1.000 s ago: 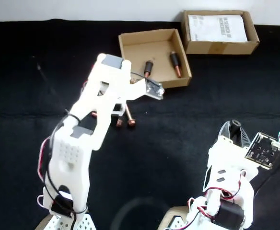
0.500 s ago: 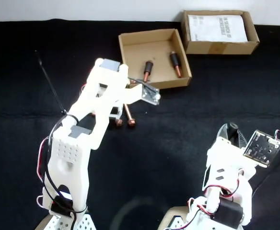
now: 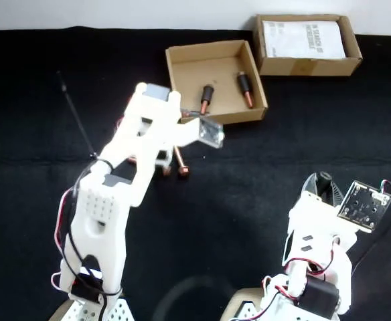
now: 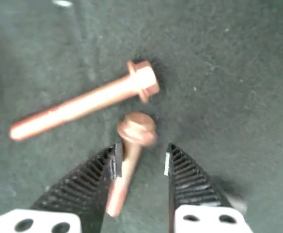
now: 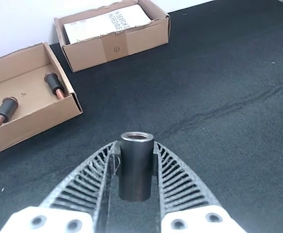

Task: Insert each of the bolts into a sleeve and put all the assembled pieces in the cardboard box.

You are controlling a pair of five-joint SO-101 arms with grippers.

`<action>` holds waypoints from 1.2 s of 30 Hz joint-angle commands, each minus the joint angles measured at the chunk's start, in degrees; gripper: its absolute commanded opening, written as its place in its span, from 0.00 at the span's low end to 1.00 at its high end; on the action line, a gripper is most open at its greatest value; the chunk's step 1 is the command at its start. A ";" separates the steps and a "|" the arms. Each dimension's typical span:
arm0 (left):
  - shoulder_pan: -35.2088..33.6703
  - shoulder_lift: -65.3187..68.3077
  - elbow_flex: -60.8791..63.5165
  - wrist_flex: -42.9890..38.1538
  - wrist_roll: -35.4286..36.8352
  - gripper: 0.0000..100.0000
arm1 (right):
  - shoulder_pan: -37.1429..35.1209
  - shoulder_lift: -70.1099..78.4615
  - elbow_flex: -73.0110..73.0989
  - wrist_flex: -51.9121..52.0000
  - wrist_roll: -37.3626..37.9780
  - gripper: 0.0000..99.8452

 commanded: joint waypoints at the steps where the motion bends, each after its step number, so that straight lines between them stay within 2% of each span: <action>1: 0.75 1.19 -4.35 -0.35 -1.32 0.16 | 0.66 -0.66 -0.31 -1.10 0.44 0.01; 9: 0.66 4.62 -7.96 -0.35 -1.49 0.15 | 0.48 -0.66 -0.31 -1.10 0.53 0.01; 13: 1.01 4.97 -7.78 -0.35 -1.41 0.00 | 0.48 -0.66 -0.48 -1.19 0.53 0.01; 18: 0.92 4.88 -7.78 -0.18 -0.88 0.01 | 0.48 -0.66 -0.84 -1.45 0.53 0.01; 24: 0.40 1.89 -13.67 0.79 14.51 0.01 | 0.13 -0.48 -0.40 -7.08 -0.26 0.01; 29: -1.01 -4.53 -20.44 1.32 28.92 0.01 | -4.70 -0.13 -0.66 -7.78 -6.59 0.01; 36: -1.54 -15.34 -24.13 5.71 43.87 0.01 | -11.91 -0.13 -0.92 -7.69 -13.54 0.01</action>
